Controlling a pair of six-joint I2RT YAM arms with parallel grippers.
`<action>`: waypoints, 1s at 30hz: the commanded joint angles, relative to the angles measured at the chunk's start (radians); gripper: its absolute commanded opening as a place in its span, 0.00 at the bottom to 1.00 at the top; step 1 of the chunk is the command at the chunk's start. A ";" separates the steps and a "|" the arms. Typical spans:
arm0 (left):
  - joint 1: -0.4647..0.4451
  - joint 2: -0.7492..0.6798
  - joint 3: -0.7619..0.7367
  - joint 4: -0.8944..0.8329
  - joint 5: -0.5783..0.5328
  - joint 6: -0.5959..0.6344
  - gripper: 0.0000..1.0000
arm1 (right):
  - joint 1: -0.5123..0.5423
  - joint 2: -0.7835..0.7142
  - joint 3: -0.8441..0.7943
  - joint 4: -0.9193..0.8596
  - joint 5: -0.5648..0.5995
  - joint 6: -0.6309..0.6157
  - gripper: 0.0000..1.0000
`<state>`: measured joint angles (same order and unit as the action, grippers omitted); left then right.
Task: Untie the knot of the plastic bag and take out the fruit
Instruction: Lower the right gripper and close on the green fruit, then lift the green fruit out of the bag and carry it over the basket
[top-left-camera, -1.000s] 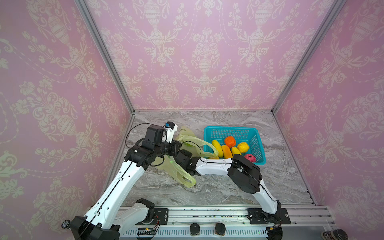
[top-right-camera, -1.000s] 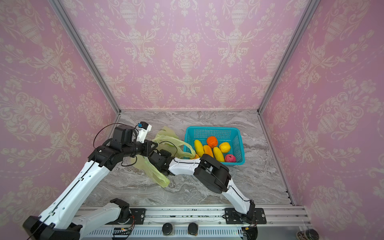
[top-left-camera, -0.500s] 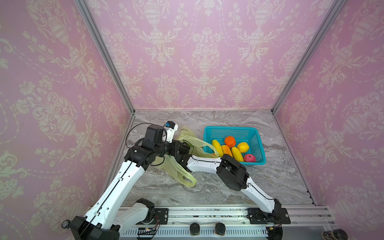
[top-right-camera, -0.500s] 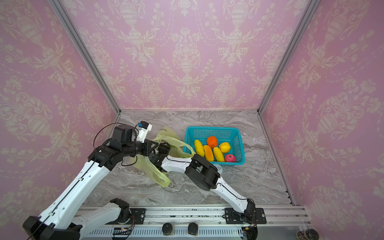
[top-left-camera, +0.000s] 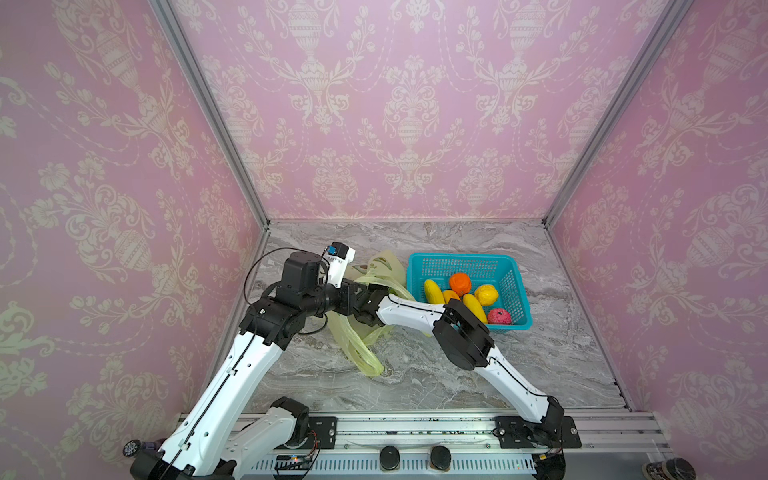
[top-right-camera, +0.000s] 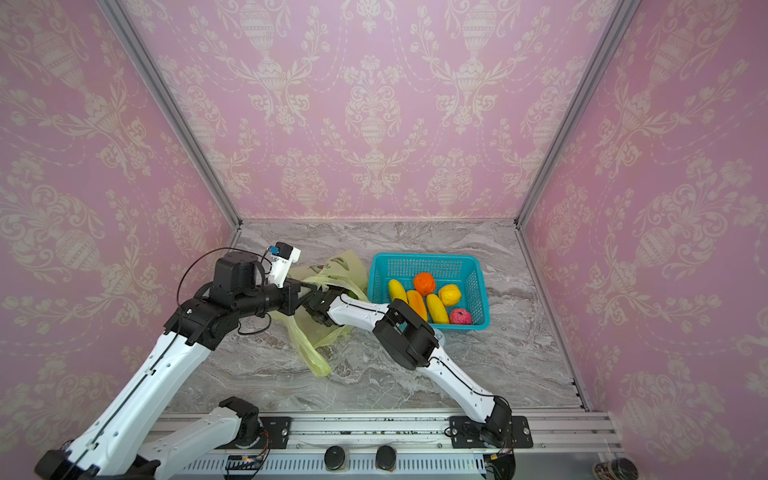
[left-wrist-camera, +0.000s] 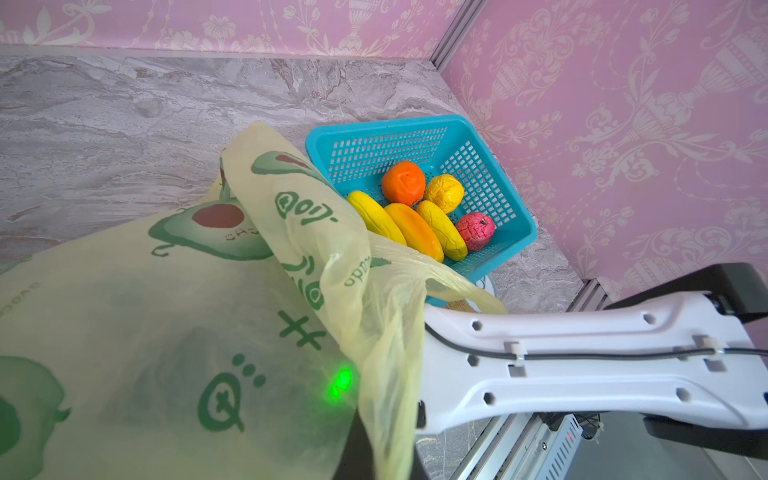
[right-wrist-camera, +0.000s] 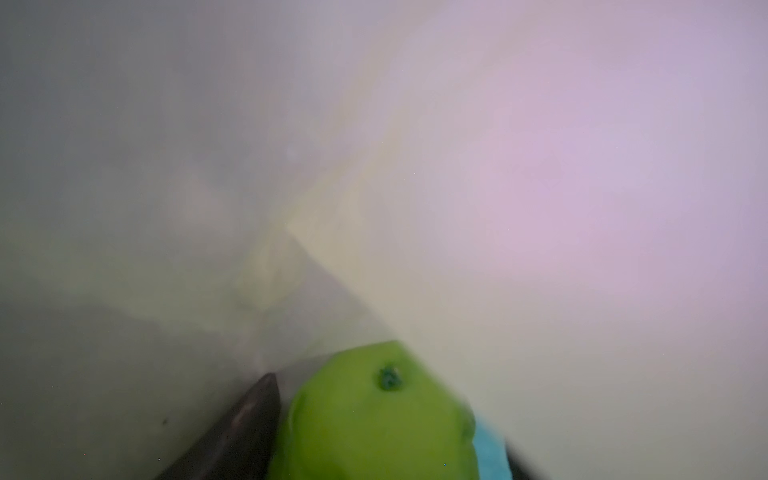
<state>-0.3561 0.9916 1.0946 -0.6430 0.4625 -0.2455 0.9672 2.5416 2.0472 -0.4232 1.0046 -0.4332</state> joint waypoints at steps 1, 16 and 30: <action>0.005 -0.010 -0.007 0.006 0.002 -0.003 0.00 | -0.007 0.048 0.017 -0.087 -0.010 0.059 0.80; 0.008 -0.006 -0.002 -0.029 -0.131 0.011 0.00 | 0.029 -0.159 -0.203 0.042 -0.141 0.134 0.40; 0.018 0.021 0.005 -0.069 -0.245 0.016 0.00 | 0.165 -0.601 -0.738 0.511 -0.445 0.156 0.18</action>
<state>-0.3485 1.0073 1.0939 -0.6792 0.2806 -0.2443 1.1378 2.0167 1.3842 -0.0376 0.6582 -0.3294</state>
